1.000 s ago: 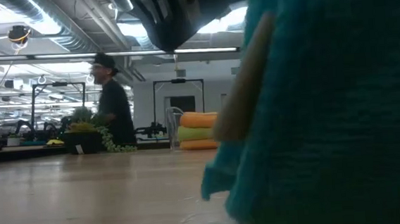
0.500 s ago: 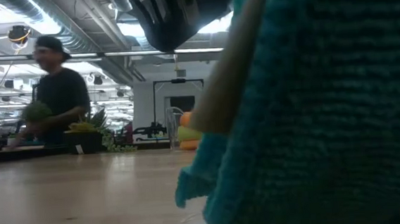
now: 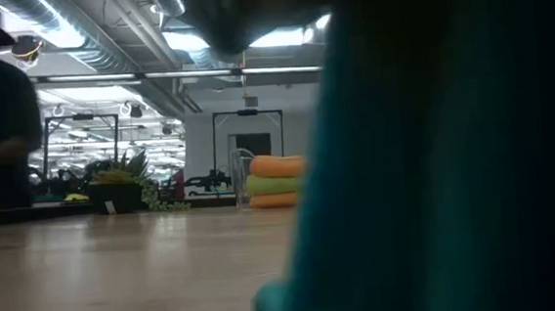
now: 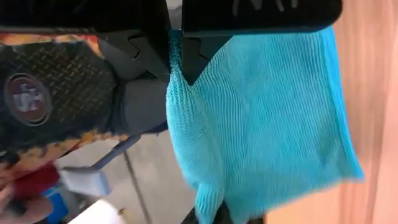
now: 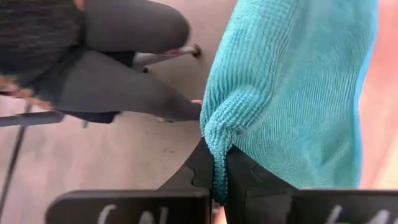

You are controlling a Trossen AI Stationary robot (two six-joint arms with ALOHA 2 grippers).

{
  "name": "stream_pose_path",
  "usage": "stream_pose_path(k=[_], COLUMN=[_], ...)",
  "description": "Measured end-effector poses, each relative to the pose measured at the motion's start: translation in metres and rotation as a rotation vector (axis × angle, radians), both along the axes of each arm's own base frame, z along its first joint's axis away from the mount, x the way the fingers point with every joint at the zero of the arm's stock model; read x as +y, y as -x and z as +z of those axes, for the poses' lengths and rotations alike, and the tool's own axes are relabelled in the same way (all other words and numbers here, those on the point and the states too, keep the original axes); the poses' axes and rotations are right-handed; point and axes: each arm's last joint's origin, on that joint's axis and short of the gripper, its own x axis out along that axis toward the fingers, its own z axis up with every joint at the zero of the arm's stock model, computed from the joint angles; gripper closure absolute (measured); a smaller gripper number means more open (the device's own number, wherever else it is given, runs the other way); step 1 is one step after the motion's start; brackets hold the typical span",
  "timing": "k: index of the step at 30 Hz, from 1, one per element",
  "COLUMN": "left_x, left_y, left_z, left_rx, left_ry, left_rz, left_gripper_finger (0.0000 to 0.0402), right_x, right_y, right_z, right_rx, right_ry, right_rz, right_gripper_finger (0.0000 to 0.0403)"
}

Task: Fold microfiber towels
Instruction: Fold the blue microfiber cloth

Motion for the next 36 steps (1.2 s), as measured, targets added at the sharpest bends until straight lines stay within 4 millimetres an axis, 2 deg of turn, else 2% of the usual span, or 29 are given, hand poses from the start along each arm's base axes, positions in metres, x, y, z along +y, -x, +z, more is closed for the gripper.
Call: stream_pose_path(k=[4, 10, 14, 22, 27, 33, 36], left_x=[0.002, 0.002, 0.002, 0.007, 0.014, 0.014, 0.013], left_y=[0.002, 0.002, 0.003, 0.003, -0.002, -0.005, -0.006], left_z=[-0.005, -0.005, -0.006, -0.010, -0.010, -0.018, -0.029], left_rx=[0.047, 0.045, 0.053, 0.086, 0.092, 0.097, 0.123], left_ry=[-0.033, -0.032, -0.047, -0.076, -0.069, -0.071, -0.079], left_rz=[0.018, 0.018, 0.029, 0.042, 0.046, 0.038, 0.041], left_gripper_finger=[0.0400, 0.0399, 0.0400, 0.0400, 0.0400, 0.0400, 0.0400], right_x=[-0.001, 0.003, -0.004, -0.010, -0.005, -0.007, -0.015], right_y=[0.000, -0.003, -0.009, -0.015, -0.017, -0.022, -0.024], right_z=[0.000, 0.003, 0.002, -0.016, -0.012, -0.010, -0.019], right_rx=[-0.003, -0.055, -0.047, 0.015, -0.033, -0.082, -0.065], right_ry=[0.006, -0.064, -0.048, 0.011, -0.082, -0.126, -0.122], right_rz=[0.009, 0.139, 0.096, 0.065, 0.195, 0.285, 0.259], right_gripper_finger=[0.0391, 0.0391, 0.0391, 0.0391, 0.0391, 0.0391, 0.0391])
